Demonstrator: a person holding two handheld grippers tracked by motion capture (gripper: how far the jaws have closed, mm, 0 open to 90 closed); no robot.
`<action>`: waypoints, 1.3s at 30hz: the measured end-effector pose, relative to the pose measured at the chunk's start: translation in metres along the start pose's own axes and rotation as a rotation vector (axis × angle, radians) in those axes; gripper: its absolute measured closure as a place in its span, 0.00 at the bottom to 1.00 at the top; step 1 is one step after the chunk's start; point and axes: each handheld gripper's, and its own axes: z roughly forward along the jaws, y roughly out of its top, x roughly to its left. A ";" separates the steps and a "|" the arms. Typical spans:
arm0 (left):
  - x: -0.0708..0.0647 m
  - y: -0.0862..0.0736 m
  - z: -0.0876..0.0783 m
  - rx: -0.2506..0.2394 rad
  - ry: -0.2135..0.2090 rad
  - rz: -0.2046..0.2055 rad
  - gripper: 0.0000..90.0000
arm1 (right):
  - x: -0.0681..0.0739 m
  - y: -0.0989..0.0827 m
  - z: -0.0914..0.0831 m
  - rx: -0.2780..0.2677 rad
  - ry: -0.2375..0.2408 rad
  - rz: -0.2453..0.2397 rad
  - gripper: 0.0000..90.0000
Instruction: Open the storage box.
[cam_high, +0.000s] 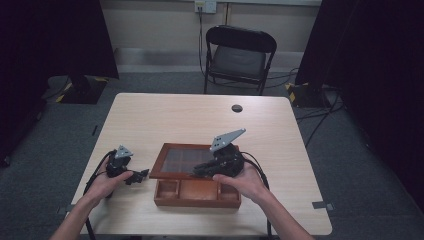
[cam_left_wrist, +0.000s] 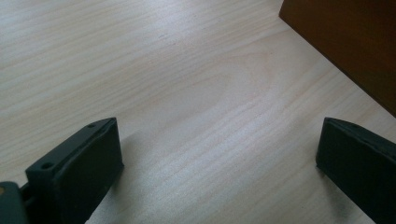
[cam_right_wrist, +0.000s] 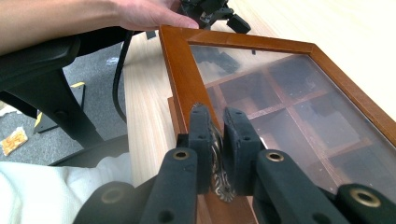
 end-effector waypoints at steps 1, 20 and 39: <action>0.000 0.000 0.000 0.000 0.000 0.000 0.00 | 0.000 0.000 0.000 0.002 -0.001 -0.001 0.91; 0.000 0.000 0.000 0.000 0.000 -0.001 0.00 | -0.003 0.010 -0.005 0.001 -0.015 0.035 0.91; 0.000 0.000 0.000 -0.005 -0.003 -0.007 0.00 | -0.007 0.020 -0.012 -0.007 -0.032 0.038 0.91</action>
